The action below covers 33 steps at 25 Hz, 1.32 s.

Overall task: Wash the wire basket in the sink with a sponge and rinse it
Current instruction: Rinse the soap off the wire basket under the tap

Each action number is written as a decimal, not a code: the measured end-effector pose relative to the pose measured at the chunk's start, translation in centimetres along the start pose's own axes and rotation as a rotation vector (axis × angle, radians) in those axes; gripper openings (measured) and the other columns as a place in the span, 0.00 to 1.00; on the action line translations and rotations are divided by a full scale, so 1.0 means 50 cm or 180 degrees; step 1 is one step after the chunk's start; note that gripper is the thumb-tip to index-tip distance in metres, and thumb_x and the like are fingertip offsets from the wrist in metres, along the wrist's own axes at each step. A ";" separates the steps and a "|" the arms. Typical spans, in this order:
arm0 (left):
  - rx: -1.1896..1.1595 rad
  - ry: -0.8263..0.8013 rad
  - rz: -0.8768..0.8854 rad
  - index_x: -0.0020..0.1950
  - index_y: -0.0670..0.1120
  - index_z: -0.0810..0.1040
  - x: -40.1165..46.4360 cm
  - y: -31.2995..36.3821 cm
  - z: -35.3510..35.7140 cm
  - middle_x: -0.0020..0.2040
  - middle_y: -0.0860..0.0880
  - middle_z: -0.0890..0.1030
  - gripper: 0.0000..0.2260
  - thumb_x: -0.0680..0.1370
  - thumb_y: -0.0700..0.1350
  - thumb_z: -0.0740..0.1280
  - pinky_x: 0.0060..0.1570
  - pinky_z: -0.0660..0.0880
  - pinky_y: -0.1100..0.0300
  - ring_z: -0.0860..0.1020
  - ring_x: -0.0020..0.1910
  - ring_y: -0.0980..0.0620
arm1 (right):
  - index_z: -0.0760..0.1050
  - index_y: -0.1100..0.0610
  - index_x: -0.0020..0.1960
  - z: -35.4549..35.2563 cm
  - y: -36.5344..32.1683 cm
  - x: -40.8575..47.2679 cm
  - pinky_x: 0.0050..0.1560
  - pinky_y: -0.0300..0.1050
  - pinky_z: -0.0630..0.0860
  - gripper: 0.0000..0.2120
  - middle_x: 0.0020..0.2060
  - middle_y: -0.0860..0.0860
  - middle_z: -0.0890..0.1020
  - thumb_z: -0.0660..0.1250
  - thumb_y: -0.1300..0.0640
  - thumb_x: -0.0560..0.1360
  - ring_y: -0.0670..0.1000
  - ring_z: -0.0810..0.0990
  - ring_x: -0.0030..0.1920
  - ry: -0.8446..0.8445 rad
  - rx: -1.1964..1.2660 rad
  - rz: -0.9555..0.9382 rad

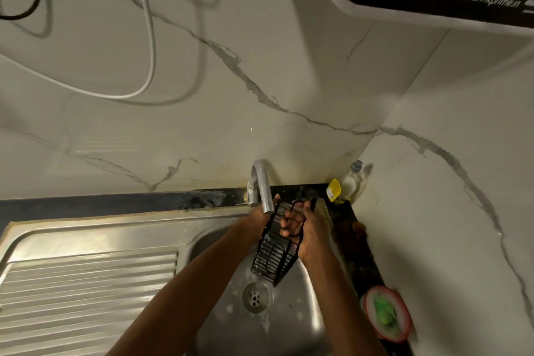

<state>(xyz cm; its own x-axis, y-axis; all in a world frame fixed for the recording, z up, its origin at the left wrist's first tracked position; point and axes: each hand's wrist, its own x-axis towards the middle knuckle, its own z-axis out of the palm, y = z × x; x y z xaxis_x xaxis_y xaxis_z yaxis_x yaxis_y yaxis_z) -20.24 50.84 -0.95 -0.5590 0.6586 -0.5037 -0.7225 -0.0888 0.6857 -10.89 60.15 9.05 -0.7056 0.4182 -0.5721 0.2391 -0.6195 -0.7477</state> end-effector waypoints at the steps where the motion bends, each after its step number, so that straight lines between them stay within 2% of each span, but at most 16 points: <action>1: -0.0139 -0.0463 0.0313 0.55 0.42 0.80 0.023 -0.019 -0.012 0.41 0.47 0.85 0.21 0.87 0.55 0.54 0.44 0.81 0.56 0.84 0.39 0.52 | 0.72 0.59 0.52 -0.004 -0.012 -0.007 0.24 0.40 0.70 0.16 0.31 0.58 0.80 0.54 0.48 0.86 0.55 0.77 0.25 -0.0069 0.0014 -0.0061; 3: -0.0499 -0.1315 0.0993 0.67 0.43 0.77 0.005 -0.022 0.003 0.57 0.48 0.85 0.15 0.88 0.47 0.54 0.59 0.78 0.60 0.83 0.55 0.54 | 0.73 0.58 0.51 -0.012 -0.036 -0.015 0.24 0.40 0.69 0.16 0.31 0.57 0.80 0.54 0.48 0.86 0.55 0.77 0.26 -0.0161 -0.0002 -0.0152; 5: -0.0451 -0.1691 0.0891 0.65 0.47 0.79 -0.054 -0.009 0.065 0.57 0.53 0.85 0.13 0.83 0.49 0.62 0.59 0.77 0.65 0.83 0.56 0.59 | 0.73 0.58 0.52 -0.020 -0.053 -0.016 0.25 0.40 0.69 0.15 0.32 0.58 0.81 0.55 0.48 0.85 0.55 0.77 0.26 -0.0188 -0.0031 -0.0206; 6: -0.0199 -0.1581 0.0579 0.61 0.48 0.80 -0.070 0.002 0.076 0.54 0.53 0.85 0.17 0.76 0.55 0.70 0.54 0.79 0.64 0.84 0.52 0.58 | 0.73 0.58 0.52 -0.024 -0.057 -0.016 0.25 0.40 0.69 0.15 0.32 0.58 0.81 0.55 0.48 0.85 0.55 0.77 0.26 -0.0198 -0.0025 -0.0207; 8: 0.0108 -0.0237 0.0092 0.52 0.47 0.79 -0.068 -0.020 0.046 0.46 0.50 0.83 0.31 0.55 0.63 0.75 0.42 0.82 0.61 0.83 0.43 0.54 | 0.74 0.57 0.51 -0.033 -0.056 -0.015 0.25 0.39 0.68 0.15 0.32 0.57 0.80 0.56 0.48 0.85 0.55 0.77 0.26 -0.0248 0.0046 -0.0166; 9: 0.0318 0.0198 0.0002 0.50 0.48 0.78 -0.043 -0.047 0.016 0.44 0.50 0.83 0.30 0.56 0.63 0.76 0.40 0.82 0.60 0.82 0.42 0.53 | 0.73 0.57 0.51 -0.035 -0.052 -0.015 0.24 0.39 0.68 0.15 0.32 0.57 0.80 0.55 0.48 0.85 0.54 0.77 0.26 -0.0307 0.0117 -0.0125; 10: 0.0286 0.0182 -0.0212 0.51 0.48 0.79 -0.056 -0.033 0.010 0.44 0.50 0.85 0.24 0.65 0.62 0.76 0.41 0.83 0.59 0.83 0.42 0.52 | 0.73 0.57 0.50 -0.041 -0.049 -0.014 0.23 0.39 0.68 0.15 0.31 0.56 0.79 0.55 0.48 0.85 0.53 0.77 0.26 -0.0350 0.0204 -0.0089; 11: 0.0255 0.0204 -0.0187 0.53 0.47 0.81 -0.059 -0.030 0.002 0.45 0.50 0.86 0.17 0.76 0.60 0.71 0.44 0.82 0.58 0.84 0.44 0.52 | 0.73 0.57 0.50 -0.050 -0.046 -0.013 0.22 0.38 0.68 0.14 0.30 0.55 0.79 0.55 0.49 0.85 0.52 0.76 0.25 -0.0384 0.0278 -0.0060; 13: 0.0428 0.0183 0.0249 0.54 0.48 0.86 -0.033 -0.043 -0.054 0.47 0.49 0.87 0.24 0.88 0.53 0.51 0.47 0.82 0.60 0.85 0.45 0.53 | 0.73 0.56 0.50 -0.069 -0.038 -0.008 0.19 0.38 0.67 0.13 0.29 0.53 0.78 0.56 0.49 0.84 0.49 0.75 0.24 -0.0472 0.0422 0.0002; 15: 0.0571 0.0506 0.0011 0.53 0.45 0.84 -0.029 -0.047 -0.091 0.46 0.45 0.85 0.29 0.90 0.50 0.43 0.43 0.80 0.61 0.84 0.41 0.53 | 0.72 0.54 0.48 -0.092 -0.031 -0.002 0.18 0.37 0.66 0.13 0.29 0.51 0.77 0.55 0.48 0.84 0.47 0.73 0.23 -0.0558 0.0619 0.0090; 18: 0.0948 0.0942 -0.0146 0.60 0.39 0.79 -0.040 -0.038 -0.098 0.46 0.41 0.81 0.28 0.88 0.57 0.46 0.38 0.78 0.59 0.82 0.38 0.50 | 0.72 0.53 0.48 -0.125 -0.017 0.009 0.17 0.37 0.65 0.13 0.29 0.49 0.75 0.55 0.47 0.84 0.46 0.72 0.23 -0.0679 0.0828 0.0172; 21: 0.0767 0.1274 -0.0256 0.59 0.40 0.78 -0.045 -0.036 -0.088 0.44 0.42 0.81 0.25 0.89 0.56 0.47 0.34 0.77 0.59 0.79 0.38 0.49 | 0.73 0.54 0.46 -0.149 -0.013 0.016 0.16 0.37 0.66 0.13 0.30 0.49 0.75 0.57 0.47 0.81 0.46 0.72 0.22 -0.0793 0.0877 0.0288; 25: 0.0381 0.1374 -0.0423 0.64 0.38 0.77 -0.034 -0.058 -0.085 0.51 0.39 0.82 0.24 0.89 0.53 0.48 0.41 0.77 0.56 0.80 0.44 0.46 | 0.72 0.55 0.45 -0.186 -0.011 0.026 0.16 0.37 0.66 0.13 0.29 0.50 0.74 0.59 0.46 0.79 0.46 0.71 0.21 -0.0815 0.0836 0.0441; 28: 0.0038 0.1733 -0.0679 0.63 0.40 0.78 -0.018 -0.075 -0.062 0.51 0.39 0.82 0.26 0.88 0.59 0.50 0.40 0.79 0.54 0.80 0.42 0.46 | 0.70 0.55 0.46 -0.193 -0.010 0.025 0.17 0.37 0.66 0.14 0.29 0.50 0.73 0.56 0.46 0.82 0.46 0.70 0.22 -0.0726 0.0754 0.0419; 30: 0.0003 0.1901 -0.0759 0.60 0.41 0.77 0.003 -0.095 -0.060 0.54 0.39 0.81 0.25 0.86 0.61 0.53 0.51 0.81 0.50 0.81 0.48 0.44 | 0.71 0.55 0.47 -0.185 -0.012 0.017 0.17 0.37 0.66 0.14 0.29 0.49 0.74 0.55 0.47 0.83 0.46 0.71 0.22 -0.0623 0.0650 0.0349; 33: 0.0534 0.1441 -0.0641 0.58 0.42 0.78 -0.002 -0.084 -0.020 0.58 0.38 0.81 0.25 0.84 0.63 0.56 0.64 0.78 0.46 0.80 0.57 0.44 | 0.72 0.54 0.48 -0.160 -0.005 0.005 0.19 0.38 0.67 0.14 0.29 0.49 0.76 0.57 0.45 0.83 0.46 0.73 0.24 -0.0437 0.0435 0.0292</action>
<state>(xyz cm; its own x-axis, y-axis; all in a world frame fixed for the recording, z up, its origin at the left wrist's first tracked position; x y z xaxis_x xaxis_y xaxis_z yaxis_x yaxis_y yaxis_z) -17.55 50.40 -4.31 -0.5625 0.2579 -0.7856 -0.7794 0.1518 0.6079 -5.78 65.72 6.43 -0.7715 0.2671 -0.5774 0.2206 -0.7390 -0.6366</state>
